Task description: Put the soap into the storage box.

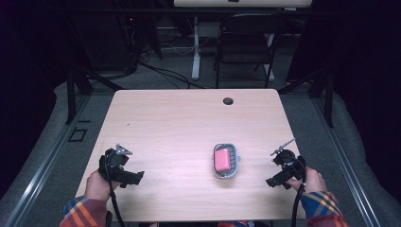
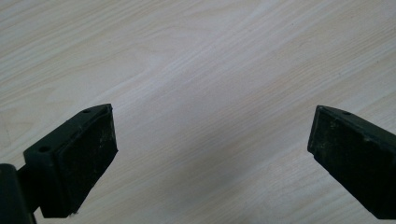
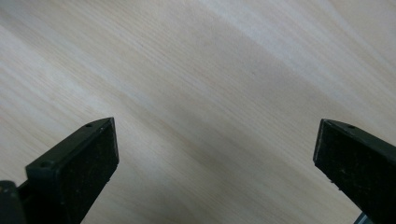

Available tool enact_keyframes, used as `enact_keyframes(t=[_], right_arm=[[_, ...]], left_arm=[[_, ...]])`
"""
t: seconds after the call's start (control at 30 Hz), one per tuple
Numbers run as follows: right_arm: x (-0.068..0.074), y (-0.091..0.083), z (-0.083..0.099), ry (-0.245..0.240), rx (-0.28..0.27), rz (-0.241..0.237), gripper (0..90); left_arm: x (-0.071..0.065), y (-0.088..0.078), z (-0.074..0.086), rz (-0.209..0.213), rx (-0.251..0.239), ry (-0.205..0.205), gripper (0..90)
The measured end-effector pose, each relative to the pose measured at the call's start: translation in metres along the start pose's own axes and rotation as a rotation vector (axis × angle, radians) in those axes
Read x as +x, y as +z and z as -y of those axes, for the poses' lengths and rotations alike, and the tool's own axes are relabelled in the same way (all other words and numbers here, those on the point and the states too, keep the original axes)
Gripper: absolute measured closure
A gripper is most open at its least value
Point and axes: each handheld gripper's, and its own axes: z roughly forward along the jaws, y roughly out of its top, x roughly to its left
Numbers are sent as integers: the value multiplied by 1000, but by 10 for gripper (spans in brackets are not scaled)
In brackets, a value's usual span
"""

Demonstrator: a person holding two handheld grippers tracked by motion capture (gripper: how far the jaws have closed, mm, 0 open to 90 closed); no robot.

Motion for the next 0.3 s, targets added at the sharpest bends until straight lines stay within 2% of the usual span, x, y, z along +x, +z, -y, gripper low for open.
enact_keyframes(t=[0.1, 0.13, 0.3], right_arm=[[-3, 4, 3, -8, 33, -23, 29], [-3, 8, 5, 28, 17, -55, 30], [-6, 8, 5, 10, 37, -48, 10]], left_arm=[[-1, 0, -1, 1, 5, 7, 13], [-1, 0, -1, 2, 5, 10, 13], [-1, 0, -1, 2, 8, 10, 13]])
